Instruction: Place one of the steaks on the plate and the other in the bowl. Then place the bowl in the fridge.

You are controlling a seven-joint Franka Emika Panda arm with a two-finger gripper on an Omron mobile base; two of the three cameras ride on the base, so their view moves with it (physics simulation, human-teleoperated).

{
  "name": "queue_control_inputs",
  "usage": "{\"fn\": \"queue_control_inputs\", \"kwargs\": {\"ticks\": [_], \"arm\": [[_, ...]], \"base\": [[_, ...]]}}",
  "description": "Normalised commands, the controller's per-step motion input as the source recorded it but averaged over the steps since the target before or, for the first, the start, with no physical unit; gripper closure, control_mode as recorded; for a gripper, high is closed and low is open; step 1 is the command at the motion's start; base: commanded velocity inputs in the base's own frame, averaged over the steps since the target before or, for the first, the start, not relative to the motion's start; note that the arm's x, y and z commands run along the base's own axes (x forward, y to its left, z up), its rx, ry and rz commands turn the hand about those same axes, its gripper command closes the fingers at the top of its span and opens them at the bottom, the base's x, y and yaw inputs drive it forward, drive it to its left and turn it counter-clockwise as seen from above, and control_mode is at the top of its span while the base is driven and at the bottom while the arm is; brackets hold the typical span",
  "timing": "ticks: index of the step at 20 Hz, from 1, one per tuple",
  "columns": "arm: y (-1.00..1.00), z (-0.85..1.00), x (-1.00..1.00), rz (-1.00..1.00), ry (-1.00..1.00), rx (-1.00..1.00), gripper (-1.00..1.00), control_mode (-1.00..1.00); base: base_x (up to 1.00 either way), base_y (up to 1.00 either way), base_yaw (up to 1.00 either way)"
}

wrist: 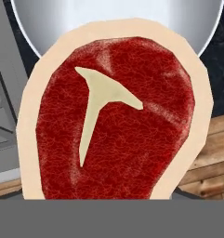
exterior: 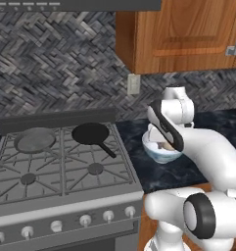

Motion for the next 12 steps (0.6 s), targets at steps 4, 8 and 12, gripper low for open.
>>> {"fn": "queue_control_inputs", "kwargs": {"ticks": [4, 8, 12], "arm": [[-0.21, 0.0, 0.03, 0.04, 0.0, 0.0, 1.0, -1.0], [-0.13, -0.05, 0.31, 0.06, -0.01, 0.0, 1.0, -1.0], [-0.41, -0.19, 0.87, 0.17, 0.0, 0.0, 1.0, -1.0]], "base": [[0.0, 0.0, 0.0], [0.0, 0.0, 0.0], [0.0, 0.0, 0.0]]}}
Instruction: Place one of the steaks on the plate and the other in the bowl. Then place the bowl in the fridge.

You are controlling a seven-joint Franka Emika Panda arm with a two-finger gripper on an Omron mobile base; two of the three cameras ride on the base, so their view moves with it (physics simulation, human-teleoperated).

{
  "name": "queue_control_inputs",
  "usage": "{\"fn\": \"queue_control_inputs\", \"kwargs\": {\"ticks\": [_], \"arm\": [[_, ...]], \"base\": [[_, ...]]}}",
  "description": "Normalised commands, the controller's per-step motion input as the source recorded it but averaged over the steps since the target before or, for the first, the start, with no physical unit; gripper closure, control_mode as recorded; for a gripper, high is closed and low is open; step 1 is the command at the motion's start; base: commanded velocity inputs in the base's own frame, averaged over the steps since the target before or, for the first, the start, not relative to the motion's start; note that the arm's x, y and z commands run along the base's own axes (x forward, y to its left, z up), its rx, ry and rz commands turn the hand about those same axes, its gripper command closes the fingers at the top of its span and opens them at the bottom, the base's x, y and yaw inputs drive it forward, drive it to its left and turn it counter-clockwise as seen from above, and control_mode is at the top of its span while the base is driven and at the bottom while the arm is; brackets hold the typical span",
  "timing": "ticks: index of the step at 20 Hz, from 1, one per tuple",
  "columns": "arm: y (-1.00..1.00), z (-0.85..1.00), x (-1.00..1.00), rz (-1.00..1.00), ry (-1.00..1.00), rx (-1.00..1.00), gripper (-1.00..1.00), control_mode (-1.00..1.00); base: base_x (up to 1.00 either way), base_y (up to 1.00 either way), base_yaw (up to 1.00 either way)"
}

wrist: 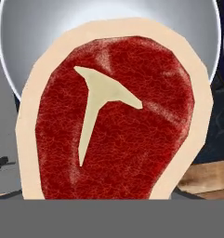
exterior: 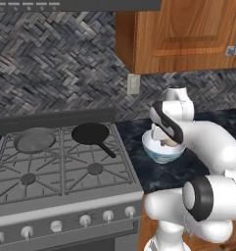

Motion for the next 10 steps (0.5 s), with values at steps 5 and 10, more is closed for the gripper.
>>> {"fn": "queue_control_inputs", "kwargs": {"ticks": [5, 10], "arm": [[-0.38, -0.23, 0.62, 0.15, -0.02, 0.0, 1.0, -1.0], [-0.1, -0.33, 0.58, 0.11, 0.0, 0.0, 1.0, -1.0]], "base": [[0.0, 0.0, 0.0], [0.0, 0.0, 0.0]]}}
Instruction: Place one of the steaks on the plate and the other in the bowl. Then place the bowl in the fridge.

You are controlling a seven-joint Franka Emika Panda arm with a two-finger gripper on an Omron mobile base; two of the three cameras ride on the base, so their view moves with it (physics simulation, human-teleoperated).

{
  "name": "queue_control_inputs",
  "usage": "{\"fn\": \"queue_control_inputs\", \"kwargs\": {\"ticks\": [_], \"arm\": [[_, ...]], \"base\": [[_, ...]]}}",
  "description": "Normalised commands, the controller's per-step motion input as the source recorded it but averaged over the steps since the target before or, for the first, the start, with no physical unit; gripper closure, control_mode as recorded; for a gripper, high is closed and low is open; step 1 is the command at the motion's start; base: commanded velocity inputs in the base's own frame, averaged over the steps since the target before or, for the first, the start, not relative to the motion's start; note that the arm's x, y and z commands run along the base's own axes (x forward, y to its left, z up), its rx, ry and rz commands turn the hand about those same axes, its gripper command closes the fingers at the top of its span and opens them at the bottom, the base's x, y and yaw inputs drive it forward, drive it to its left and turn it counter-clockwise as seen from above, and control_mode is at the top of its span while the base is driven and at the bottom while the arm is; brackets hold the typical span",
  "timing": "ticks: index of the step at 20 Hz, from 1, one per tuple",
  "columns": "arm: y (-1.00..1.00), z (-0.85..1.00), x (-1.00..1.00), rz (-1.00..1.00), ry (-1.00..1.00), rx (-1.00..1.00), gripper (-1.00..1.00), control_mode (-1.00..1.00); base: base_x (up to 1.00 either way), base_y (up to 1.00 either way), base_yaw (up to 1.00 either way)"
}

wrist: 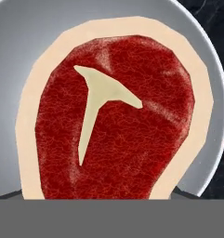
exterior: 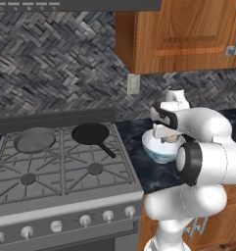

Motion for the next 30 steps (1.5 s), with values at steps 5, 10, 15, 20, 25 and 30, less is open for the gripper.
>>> {"fn": "queue_control_inputs", "kwargs": {"ticks": [5, 10, 15, 20, 25, 30], "arm": [[0.07, -0.2, 0.15, 0.01, 0.0, 0.0, 1.0, -1.0], [0.0, -0.26, 0.01, 0.0, 0.0, 0.0, 1.0, -1.0], [0.0, -0.32, 0.0, 0.0, 0.0, 0.0, 1.0, -1.0], [0.0, -0.28, 0.0, 0.0, 0.0, 0.0, 1.0, -1.0], [0.0, -0.13, 0.03, 0.0, 0.0, 0.0, 1.0, -1.0], [0.0, -0.03, 0.09, 0.0, 0.0, 0.0, 1.0, -1.0]], "base": [[0.0, 0.0, 0.0], [0.0, 0.0, 0.0], [0.0, 0.0, 0.0], [0.0, 0.0, 0.0], [0.0, 0.0, 0.0], [0.0, 0.0, 0.0]]}}
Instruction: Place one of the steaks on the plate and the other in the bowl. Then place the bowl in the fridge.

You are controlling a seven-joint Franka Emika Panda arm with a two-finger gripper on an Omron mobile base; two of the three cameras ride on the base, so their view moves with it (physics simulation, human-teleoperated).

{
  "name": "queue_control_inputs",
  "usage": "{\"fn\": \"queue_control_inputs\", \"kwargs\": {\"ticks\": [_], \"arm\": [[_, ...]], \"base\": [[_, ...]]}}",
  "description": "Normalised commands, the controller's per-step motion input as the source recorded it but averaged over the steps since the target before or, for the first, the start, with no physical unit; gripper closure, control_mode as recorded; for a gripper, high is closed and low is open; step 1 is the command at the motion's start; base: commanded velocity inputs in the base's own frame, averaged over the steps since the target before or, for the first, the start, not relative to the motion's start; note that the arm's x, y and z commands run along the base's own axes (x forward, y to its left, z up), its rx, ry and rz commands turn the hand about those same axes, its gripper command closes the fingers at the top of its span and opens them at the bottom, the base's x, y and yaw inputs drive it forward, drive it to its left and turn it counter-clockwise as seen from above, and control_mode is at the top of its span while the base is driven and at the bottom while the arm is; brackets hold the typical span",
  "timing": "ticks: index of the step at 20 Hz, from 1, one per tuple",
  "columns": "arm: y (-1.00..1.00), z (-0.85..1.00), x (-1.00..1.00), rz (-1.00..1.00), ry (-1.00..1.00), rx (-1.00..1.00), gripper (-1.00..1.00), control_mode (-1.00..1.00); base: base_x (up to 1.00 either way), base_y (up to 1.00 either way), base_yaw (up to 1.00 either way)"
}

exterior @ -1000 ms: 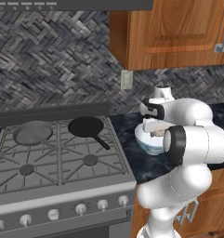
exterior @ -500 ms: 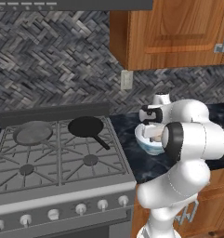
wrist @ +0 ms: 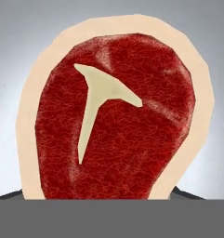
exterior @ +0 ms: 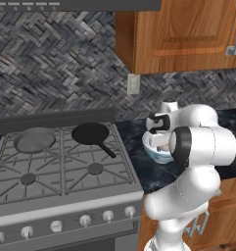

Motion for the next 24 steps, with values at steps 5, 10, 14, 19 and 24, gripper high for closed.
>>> {"fn": "queue_control_inputs", "kwargs": {"ticks": [5, 10, 14, 19, 24], "arm": [[0.0, 0.0, 0.2, 0.0, 0.0, 0.0, 1.0, -1.0], [0.01, -0.01, 0.12, 0.0, 0.0, 0.0, -1.0, -1.0], [0.0, 0.0, 0.0, 0.0, 0.0, 0.0, -1.0, -1.0], [0.0, 0.09, -0.15, 0.0, 0.0, 0.0, -1.0, -1.0], [0.14, 0.56, -0.44, 0.0, -0.07, 0.0, -1.0, -1.0]], "base": [[0.0, 0.0, 0.0], [0.0, 0.0, 0.0], [0.0, 0.0, 0.0], [0.0, 0.0, 0.0], [0.0, 0.0, 0.0]]}}
